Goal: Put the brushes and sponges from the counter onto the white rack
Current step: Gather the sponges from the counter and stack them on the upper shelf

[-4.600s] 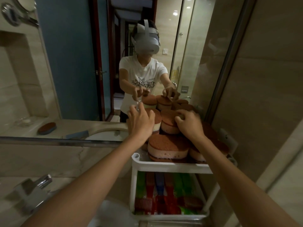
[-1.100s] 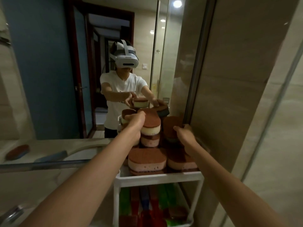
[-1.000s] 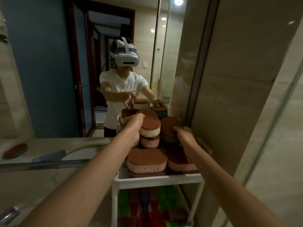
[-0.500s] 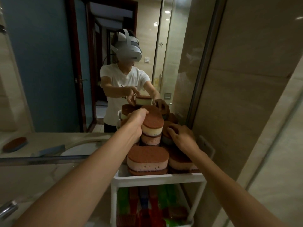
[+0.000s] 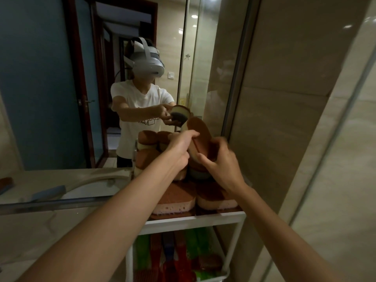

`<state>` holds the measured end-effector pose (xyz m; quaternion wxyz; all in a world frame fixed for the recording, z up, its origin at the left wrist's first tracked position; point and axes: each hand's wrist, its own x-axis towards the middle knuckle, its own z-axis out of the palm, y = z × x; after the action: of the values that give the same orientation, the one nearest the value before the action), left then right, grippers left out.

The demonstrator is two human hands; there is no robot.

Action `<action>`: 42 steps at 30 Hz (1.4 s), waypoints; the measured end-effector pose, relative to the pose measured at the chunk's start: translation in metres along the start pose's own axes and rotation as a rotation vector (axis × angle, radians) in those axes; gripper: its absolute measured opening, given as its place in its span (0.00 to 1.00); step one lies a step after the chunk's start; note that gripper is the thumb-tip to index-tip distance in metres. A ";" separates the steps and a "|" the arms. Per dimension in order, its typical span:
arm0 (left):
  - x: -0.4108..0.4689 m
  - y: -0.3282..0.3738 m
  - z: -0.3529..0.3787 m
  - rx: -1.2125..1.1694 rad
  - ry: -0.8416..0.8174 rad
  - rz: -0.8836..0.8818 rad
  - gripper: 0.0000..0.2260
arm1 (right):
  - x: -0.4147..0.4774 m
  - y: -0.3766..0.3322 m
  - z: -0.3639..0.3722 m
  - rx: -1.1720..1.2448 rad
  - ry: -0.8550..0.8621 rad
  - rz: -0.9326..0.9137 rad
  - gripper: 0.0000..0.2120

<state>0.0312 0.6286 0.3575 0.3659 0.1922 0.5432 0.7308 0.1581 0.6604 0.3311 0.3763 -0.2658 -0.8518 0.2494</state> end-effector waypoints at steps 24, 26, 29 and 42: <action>-0.010 -0.041 -0.014 1.695 -0.211 0.341 0.22 | -0.002 0.034 -0.001 -0.579 -0.274 0.280 0.24; -0.011 -0.038 -0.014 1.670 -0.226 0.336 0.22 | 0.001 0.030 -0.003 -0.578 -0.332 0.312 0.25; -0.016 -0.035 -0.013 1.515 -0.182 0.421 0.20 | 0.002 0.030 -0.002 -0.508 -0.294 0.322 0.26; -0.160 -0.110 -0.035 0.798 0.192 0.789 0.09 | -0.147 0.024 0.002 -0.080 0.343 -0.015 0.12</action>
<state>0.1488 0.5019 0.2611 -0.0869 0.4365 0.6951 0.5646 0.2478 0.5833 0.2402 0.5071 -0.3129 -0.7862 0.1636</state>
